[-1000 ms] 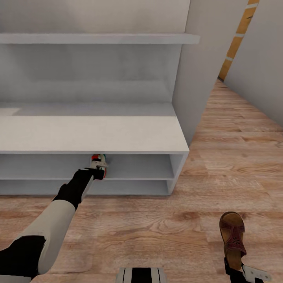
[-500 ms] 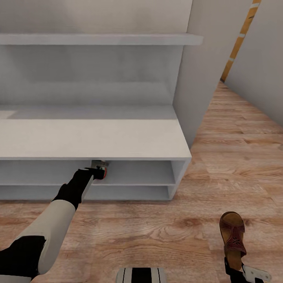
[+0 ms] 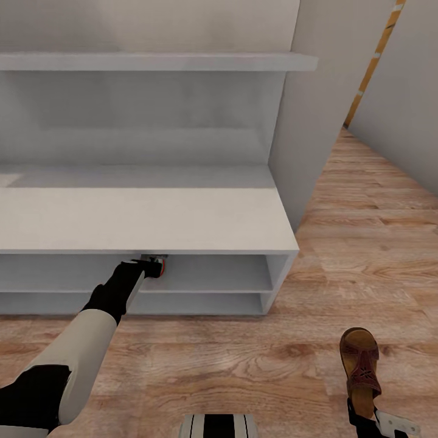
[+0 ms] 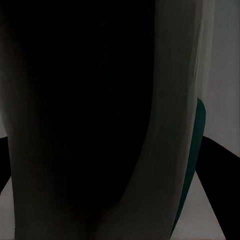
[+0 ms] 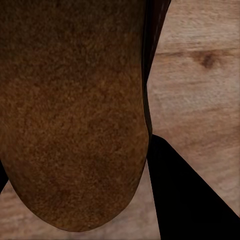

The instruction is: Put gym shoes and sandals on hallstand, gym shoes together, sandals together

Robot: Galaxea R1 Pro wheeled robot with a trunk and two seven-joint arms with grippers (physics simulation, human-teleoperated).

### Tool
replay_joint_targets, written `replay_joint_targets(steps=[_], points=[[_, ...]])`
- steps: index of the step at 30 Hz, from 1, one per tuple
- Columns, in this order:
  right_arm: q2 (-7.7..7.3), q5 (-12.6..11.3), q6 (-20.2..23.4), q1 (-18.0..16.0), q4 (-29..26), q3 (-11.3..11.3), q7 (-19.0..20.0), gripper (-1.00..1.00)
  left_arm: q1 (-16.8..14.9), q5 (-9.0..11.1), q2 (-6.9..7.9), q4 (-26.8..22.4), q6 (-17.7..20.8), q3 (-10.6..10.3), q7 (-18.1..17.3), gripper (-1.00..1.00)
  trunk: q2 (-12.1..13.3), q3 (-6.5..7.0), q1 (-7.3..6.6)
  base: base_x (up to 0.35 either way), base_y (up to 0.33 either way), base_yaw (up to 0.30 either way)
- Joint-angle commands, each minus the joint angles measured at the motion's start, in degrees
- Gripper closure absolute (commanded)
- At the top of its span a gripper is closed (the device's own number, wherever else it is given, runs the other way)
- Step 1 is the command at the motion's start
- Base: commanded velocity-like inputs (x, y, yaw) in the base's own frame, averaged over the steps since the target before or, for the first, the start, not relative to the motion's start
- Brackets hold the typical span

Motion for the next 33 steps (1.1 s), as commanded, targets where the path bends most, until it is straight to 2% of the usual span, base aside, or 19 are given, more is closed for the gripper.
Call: replay_joint_targets(steps=[1,11,12,33], points=[[0.02,0.2,-0.2,0.0,0.0,-0.5,0.3,1.0,0.0,-0.3,0.01,-0.1,0.3,0.0,-0.4,1.0,0.0,-0.04,0.0,0.018,0.0,0.0],[0.02,0.2,-0.2,0.0,0.0,-0.5,0.3,1.0,0.0,-0.2,0.01,-0.1,0.3,0.1,-0.4,1.0,0.0,-0.04,0.0,0.004,0.0,0.0],[0.02,0.2,-0.2,0.0,0.0,-0.5,0.2,1.0,0.0,-0.2,0.01,-0.1,0.3,0.1,-0.4,-1.0,0.0,-0.04,0.0,0.0,0.0,0.0],[0.02,0.2,-0.2,0.0,0.0,-0.5,0.3,1.0,0.0,-0.2,0.18,-0.3,0.3,0.0,-0.4,-1.0,0.0,-0.04,0.0,-0.015,0.0,0.0]])
